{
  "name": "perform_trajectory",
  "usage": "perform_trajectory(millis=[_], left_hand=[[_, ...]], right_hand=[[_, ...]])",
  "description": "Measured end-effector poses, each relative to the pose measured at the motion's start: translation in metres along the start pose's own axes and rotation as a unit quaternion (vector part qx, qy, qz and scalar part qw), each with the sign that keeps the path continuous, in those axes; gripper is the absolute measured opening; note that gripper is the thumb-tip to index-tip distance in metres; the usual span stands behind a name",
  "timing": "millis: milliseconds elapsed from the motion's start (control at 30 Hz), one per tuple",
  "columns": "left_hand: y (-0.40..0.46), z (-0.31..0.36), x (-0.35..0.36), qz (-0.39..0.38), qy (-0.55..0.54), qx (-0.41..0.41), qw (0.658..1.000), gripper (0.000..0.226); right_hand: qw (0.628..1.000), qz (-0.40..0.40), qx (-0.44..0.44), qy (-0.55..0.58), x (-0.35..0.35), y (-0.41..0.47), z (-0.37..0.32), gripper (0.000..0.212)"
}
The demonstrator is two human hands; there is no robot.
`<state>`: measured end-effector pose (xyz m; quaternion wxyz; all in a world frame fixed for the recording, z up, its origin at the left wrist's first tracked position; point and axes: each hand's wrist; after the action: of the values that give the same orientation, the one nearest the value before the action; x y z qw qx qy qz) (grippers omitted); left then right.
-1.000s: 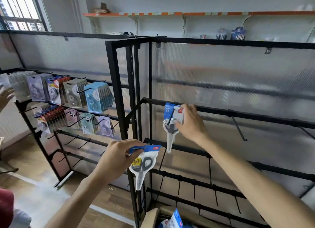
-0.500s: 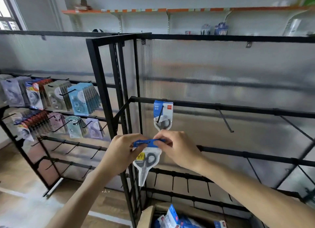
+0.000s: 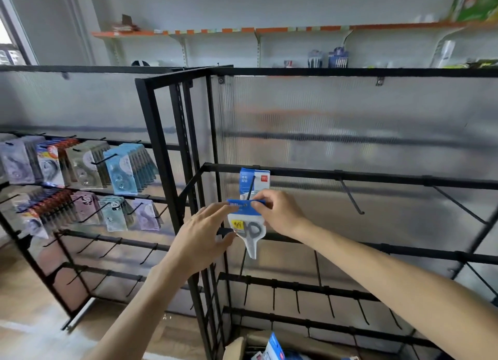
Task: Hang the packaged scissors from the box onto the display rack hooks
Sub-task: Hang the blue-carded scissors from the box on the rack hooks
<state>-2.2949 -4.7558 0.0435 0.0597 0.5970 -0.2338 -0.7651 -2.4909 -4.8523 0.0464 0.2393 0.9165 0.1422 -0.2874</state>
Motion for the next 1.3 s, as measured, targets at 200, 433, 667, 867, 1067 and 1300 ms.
perform_trajectory(millis=[200, 433, 667, 867, 1067, 1300], left_hand=[[0.001, -0.010, 0.001, -0.066, 0.017, 0.034, 0.997, 0.067], [0.007, -0.007, 0.010, -0.103, 0.049, 0.034, 0.993, 0.074], [0.019, -0.009, 0.020, -0.111, 0.050, 0.041, 0.992, 0.074], [0.024, -0.003, 0.034, -0.124, 0.046, 0.044, 0.990, 0.073], [0.019, 0.002, 0.042, -0.132, 0.045, 0.029, 0.990, 0.071], [-0.003, -0.010, 0.051, -0.135, 0.011, -0.009, 0.991, 0.070]], right_hand=[[1.000, 0.012, -0.005, 0.013, 0.002, 0.002, 0.001, 0.014], [0.999, 0.027, -0.017, 0.007, 0.004, 0.006, 0.004, 0.014], [0.999, 0.031, 0.009, 0.005, 0.004, 0.019, 0.017, 0.016], [0.996, 0.054, 0.057, -0.045, 0.011, 0.055, 0.034, 0.014], [0.983, 0.104, 0.121, -0.093, 0.014, 0.093, 0.047, 0.019], [0.950, 0.073, 0.098, -0.288, 0.007, 0.087, 0.041, 0.029]])
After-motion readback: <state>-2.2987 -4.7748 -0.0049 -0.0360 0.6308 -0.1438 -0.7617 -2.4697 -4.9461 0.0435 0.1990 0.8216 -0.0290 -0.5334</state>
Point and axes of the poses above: each hand's wrist, its own y-axis towards the middle knuckle, its own x-axis out of the palm, z = x × y, and after that the axes turned 6 degrees about y, right-handed
